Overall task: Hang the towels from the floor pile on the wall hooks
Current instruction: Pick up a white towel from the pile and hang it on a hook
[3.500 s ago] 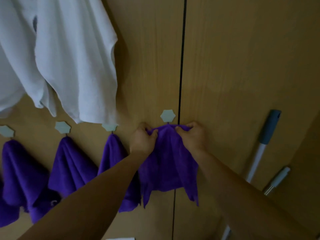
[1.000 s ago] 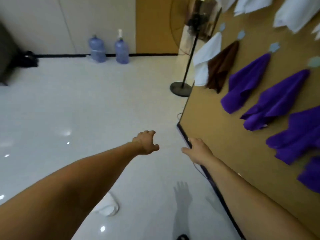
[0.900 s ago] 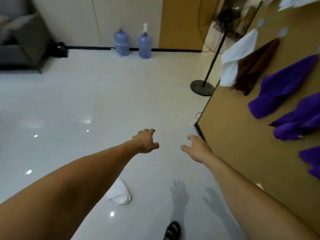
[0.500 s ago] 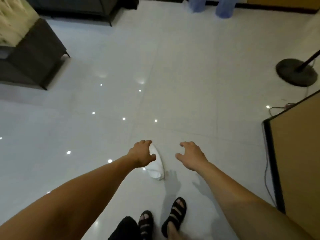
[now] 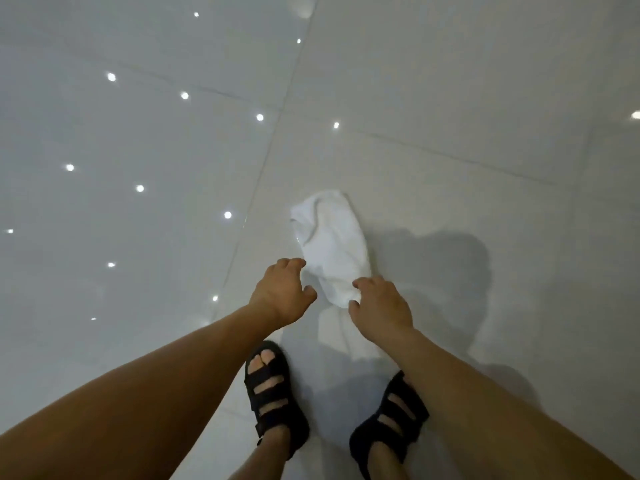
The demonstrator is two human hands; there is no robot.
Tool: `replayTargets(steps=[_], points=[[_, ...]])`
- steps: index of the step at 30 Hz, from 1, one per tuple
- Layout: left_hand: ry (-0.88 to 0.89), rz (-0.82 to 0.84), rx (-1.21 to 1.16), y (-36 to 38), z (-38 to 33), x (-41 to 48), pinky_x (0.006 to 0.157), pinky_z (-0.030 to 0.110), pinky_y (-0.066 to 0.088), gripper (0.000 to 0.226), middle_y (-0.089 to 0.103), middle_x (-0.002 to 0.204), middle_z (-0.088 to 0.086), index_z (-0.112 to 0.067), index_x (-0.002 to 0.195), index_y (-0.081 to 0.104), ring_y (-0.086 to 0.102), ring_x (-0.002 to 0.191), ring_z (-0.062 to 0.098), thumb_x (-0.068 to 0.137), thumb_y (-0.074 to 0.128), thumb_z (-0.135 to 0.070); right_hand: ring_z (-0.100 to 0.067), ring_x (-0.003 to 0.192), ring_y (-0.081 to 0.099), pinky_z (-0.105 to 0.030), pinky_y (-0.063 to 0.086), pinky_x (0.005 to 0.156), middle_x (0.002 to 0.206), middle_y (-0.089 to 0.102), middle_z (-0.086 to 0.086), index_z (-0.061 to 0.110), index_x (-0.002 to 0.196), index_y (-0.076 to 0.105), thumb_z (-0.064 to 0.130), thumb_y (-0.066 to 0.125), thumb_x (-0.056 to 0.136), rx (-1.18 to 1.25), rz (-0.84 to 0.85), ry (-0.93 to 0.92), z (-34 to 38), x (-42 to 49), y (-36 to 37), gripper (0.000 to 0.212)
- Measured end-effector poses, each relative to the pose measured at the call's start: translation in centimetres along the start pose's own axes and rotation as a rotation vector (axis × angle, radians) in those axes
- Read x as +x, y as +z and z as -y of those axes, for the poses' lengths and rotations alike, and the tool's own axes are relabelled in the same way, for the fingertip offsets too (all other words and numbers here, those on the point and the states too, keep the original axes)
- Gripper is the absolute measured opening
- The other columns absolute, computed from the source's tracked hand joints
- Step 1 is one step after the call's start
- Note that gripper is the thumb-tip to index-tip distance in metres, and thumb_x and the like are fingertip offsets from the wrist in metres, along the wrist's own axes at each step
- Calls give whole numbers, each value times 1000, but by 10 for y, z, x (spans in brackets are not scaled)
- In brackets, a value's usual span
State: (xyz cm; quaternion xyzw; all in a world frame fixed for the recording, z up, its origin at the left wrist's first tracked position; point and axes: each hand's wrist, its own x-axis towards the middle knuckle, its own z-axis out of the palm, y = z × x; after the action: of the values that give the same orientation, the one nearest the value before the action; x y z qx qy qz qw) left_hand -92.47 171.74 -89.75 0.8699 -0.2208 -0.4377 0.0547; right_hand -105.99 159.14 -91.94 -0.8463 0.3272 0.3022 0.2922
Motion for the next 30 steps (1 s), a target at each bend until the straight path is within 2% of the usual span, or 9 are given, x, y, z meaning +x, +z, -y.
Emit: replayTargets(steps=[7,11,13,16,20,23,26,28,30], points=[[19,-19,-55,69,34,89,101,38,40,56,42,142,6,-16,141,40,44,126,25,89,55,-33,-25,108,48,-34,47,82,123,47,-6,18,126,51,23,58,90,-219,-134,-80,-13,105,86,38],[7,-23,-77,80,46,99,102,38,41,57,42,143,5,-17,141,39,44,126,25,90,55,-34,-26,104,51,-33,41,74,114,52,-8,15,117,55,11,51,90,-298,-150,-136,-15,127,102,28],[-9,-17,-75,78,46,93,102,38,41,56,42,144,4,-17,141,40,44,126,24,89,56,-34,-26,103,54,-35,44,77,111,57,-7,16,113,62,18,47,96,-200,-156,-129,-16,123,97,22],[-22,-4,-96,61,33,68,103,38,43,56,43,143,4,-18,140,41,46,125,24,89,58,-34,-25,93,60,-36,51,77,102,62,-4,19,107,69,34,46,100,-47,-161,-69,-11,97,68,29],[39,-26,-105,15,-1,22,102,37,43,56,43,143,4,-19,139,41,46,124,23,88,59,-34,-22,88,59,-37,50,75,92,63,-3,16,97,73,31,56,96,282,-277,-59,-2,39,3,22],[99,-83,-131,-38,-38,-18,99,35,44,66,40,144,2,-21,142,36,45,123,21,84,65,-35,-16,81,56,-26,45,68,85,60,3,15,89,71,26,60,94,421,-396,-125,11,-11,-62,16],[171,-91,-263,-100,-85,-66,99,40,46,81,41,140,-1,-27,145,28,47,122,19,76,71,-36,-5,74,55,-15,41,65,83,59,11,22,84,62,21,59,94,746,-474,-87,29,-66,-134,11],[264,-74,-321,-140,-123,-101,88,36,50,63,54,125,-4,-30,134,42,54,110,18,77,67,-39,0,70,54,-17,43,64,80,60,12,27,80,56,23,54,96,958,-511,-35,38,-104,-183,16],[339,-121,-299,-179,-161,-139,65,24,44,13,60,90,-12,-37,96,51,57,83,16,85,59,-39,-1,71,54,-19,44,63,80,60,11,29,80,53,25,51,99,1038,-563,-24,44,-145,-231,19]])
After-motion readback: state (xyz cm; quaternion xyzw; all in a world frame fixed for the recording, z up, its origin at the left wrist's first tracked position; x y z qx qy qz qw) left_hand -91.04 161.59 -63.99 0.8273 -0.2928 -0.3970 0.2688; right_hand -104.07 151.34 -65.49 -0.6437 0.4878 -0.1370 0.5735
